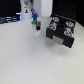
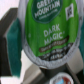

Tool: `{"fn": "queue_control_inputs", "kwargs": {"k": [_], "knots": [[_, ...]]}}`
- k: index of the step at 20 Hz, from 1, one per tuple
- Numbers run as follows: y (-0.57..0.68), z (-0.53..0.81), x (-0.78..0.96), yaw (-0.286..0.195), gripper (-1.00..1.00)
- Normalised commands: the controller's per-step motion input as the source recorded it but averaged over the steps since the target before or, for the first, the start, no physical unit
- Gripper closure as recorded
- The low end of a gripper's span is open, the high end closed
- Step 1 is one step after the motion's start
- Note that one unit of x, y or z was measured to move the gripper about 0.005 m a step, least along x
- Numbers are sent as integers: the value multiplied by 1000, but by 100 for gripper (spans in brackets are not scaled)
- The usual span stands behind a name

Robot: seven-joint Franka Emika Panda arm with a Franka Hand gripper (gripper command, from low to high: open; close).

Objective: Open the kcup holder, insert the kcup into the holder, and close the kcup holder

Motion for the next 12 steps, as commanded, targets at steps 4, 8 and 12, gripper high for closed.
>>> {"fn": "queue_control_inputs", "kwargs": {"k": [4,8,12], "knots": [[686,437,33,10,100],[683,377,37,10,100],[671,294,11,17,100]]}}
